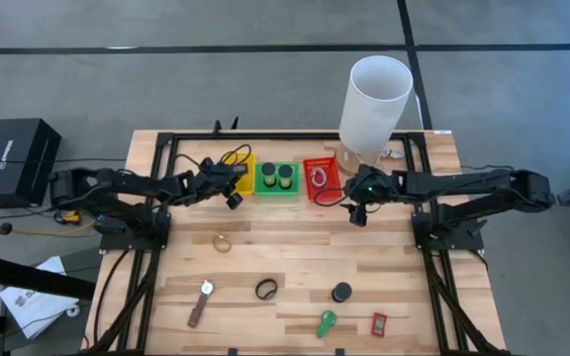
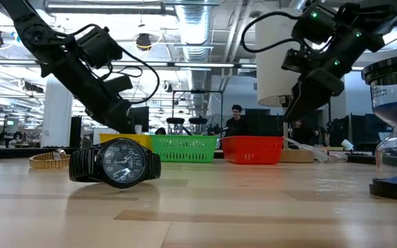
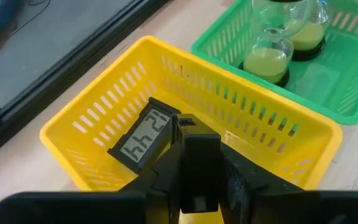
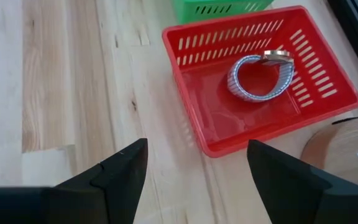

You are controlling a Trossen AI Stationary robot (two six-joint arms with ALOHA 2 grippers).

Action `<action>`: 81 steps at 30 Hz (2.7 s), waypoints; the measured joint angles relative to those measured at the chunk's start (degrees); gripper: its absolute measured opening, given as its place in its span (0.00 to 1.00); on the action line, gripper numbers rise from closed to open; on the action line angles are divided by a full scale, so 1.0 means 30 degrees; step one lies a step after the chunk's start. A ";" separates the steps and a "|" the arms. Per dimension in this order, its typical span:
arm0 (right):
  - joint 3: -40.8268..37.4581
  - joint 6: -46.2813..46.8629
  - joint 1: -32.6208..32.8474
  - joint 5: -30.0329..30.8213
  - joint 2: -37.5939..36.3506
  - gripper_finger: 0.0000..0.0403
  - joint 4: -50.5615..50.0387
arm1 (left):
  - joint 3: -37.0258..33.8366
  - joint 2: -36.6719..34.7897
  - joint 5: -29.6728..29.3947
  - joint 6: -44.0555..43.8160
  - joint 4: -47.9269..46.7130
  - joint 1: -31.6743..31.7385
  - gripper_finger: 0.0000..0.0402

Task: Pick & Place Office items
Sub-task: Put the black digital clock into the yellow basket, then put the blue hourglass into the green basket

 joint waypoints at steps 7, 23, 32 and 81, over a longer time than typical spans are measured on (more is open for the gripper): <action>0.0000 0.0015 0.0015 -0.0003 -0.0007 0.66 0.0298 | 0.0000 -0.0005 -0.0007 -0.0012 0.0218 0.0000 0.33; 0.0000 0.0227 0.0015 -0.0015 -0.0007 0.66 0.1012 | 0.0002 -0.0005 0.3338 0.0309 0.8430 -0.0540 0.52; 0.0000 0.2704 0.0015 -0.0036 -0.0007 0.66 0.1450 | 0.0007 -0.0013 0.6856 0.0105 0.9565 -0.3016 0.46; 0.0029 -0.0299 1.1071 -1.2045 0.2153 0.66 0.8043 | 0.0022 -0.0018 0.6863 0.0207 1.3003 -0.4629 0.43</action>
